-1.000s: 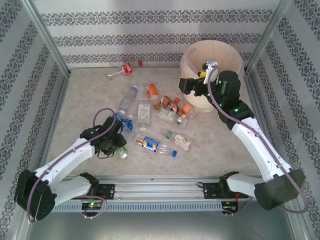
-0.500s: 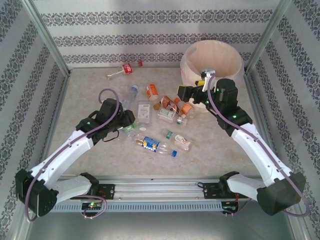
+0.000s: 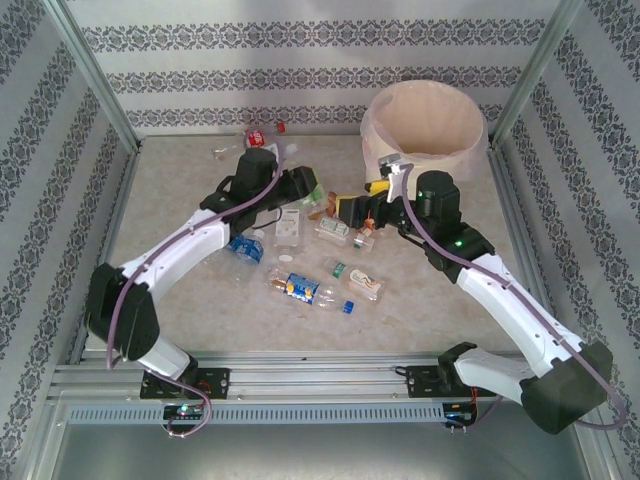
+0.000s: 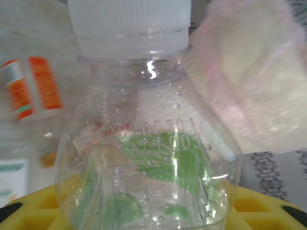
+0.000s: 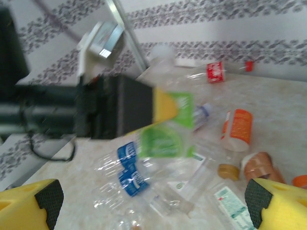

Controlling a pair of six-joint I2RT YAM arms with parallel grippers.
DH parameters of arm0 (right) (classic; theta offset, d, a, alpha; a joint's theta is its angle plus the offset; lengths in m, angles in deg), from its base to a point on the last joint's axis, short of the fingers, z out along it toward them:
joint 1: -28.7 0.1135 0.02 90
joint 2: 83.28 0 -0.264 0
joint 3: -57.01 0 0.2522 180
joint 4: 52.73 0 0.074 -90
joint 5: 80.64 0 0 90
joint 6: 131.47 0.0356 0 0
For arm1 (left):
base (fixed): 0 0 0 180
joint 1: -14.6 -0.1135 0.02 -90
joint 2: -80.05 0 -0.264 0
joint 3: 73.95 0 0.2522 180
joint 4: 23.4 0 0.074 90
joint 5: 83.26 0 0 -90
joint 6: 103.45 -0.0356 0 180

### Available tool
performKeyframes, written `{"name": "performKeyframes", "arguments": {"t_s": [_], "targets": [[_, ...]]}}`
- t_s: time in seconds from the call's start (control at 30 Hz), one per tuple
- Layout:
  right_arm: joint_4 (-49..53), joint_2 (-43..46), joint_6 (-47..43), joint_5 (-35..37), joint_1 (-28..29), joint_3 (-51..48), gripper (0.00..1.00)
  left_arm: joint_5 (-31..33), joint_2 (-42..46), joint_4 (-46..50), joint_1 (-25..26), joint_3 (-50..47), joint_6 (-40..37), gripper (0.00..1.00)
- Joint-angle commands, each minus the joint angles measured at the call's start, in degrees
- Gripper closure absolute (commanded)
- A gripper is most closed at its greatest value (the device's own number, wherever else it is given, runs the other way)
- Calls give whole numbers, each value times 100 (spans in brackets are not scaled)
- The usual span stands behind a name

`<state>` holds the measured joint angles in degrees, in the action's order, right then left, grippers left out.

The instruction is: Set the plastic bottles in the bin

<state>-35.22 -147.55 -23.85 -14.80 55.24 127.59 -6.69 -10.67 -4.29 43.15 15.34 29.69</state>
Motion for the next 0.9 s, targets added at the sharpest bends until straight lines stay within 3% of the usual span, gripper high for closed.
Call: {"name": "performKeyframes", "arguments": {"t_s": [0.0, 0.1, 0.23, 0.47, 0.77, 0.87], "targets": [[-270, -198, -32, -331, 85, -29, 2, -716, -300, -613, 89, 535, 133, 50], [-285, -384, -15, -150, 159, 43, 2, -1017, -518, -934, 89, 690, 375, 50], [-462, -556, 268, 1018, 211, -8, 2, -1254, -623, -1220, 89, 675, 678, 51], [-582, -841, -41, 1302, 211, 11, 3, -1487, -527, -1166, 96, 534, 978, 51], [-1081, -1366, -5, 1145, 270, 188, 20, -1741, -419, -1493, 97, 183, 1370, 51], [-1162, -1360, -17, 1256, 334, 69, 30, -1816, -446, -1545, 98, 182, 1425, 51]]}}
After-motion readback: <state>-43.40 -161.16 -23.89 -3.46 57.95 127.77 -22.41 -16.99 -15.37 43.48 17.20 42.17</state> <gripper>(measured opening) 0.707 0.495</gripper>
